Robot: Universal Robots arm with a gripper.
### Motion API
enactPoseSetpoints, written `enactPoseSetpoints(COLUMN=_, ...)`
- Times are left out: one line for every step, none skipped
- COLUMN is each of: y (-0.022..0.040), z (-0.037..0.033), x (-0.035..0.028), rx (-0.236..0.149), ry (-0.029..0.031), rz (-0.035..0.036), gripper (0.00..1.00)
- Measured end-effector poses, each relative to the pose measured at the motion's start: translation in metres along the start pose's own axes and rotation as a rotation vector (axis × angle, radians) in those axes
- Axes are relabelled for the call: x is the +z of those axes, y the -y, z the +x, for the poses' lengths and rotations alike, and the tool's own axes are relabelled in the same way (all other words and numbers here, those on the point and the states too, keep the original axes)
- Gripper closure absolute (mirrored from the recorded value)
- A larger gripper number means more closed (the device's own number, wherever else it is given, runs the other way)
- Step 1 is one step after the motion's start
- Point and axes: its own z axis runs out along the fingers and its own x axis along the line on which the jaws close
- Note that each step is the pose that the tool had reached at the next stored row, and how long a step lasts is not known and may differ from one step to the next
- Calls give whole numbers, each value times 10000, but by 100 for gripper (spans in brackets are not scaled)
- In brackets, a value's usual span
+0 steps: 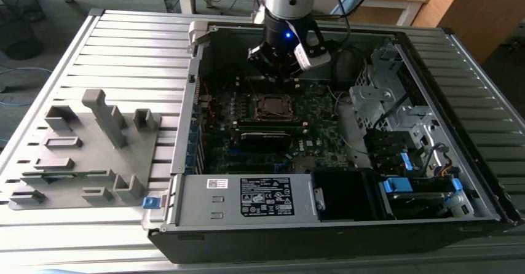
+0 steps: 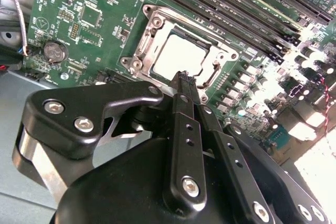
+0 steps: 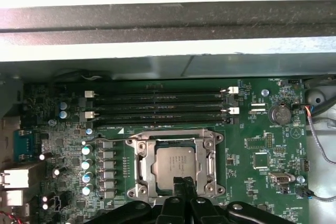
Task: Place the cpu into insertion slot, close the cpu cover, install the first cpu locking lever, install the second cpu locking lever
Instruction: 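Install the first cpu locking lever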
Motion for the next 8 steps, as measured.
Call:
enactPoseSetpoints(y=1, z=13, x=0, rx=-1, ry=0, rz=-1, gripper=90)
enactPoseSetpoints(y=1, z=30, x=0, rx=-1, ry=1, rz=-2, gripper=90)
enactPoseSetpoints(y=2, z=48, x=-1, rx=-1, ry=1, rz=-2, gripper=90)
enactPoseSetpoints(y=3, z=66, x=-2, rx=0, ry=1, rz=-2, gripper=90)
enactPoseSetpoints(y=4, z=85, x=-2, rx=1, ry=1, rz=-2, gripper=90)
enactPoseSetpoints(y=5, z=105, x=-3, rx=0, ry=0, rz=-2, gripper=90)
enactPoseSetpoints(y=6, z=126, x=-4, rx=0, ry=1, rz=-2, gripper=90)
enactPoseSetpoints(y=7, z=146, x=-5, rx=-1, ry=0, rz=-1, gripper=90)
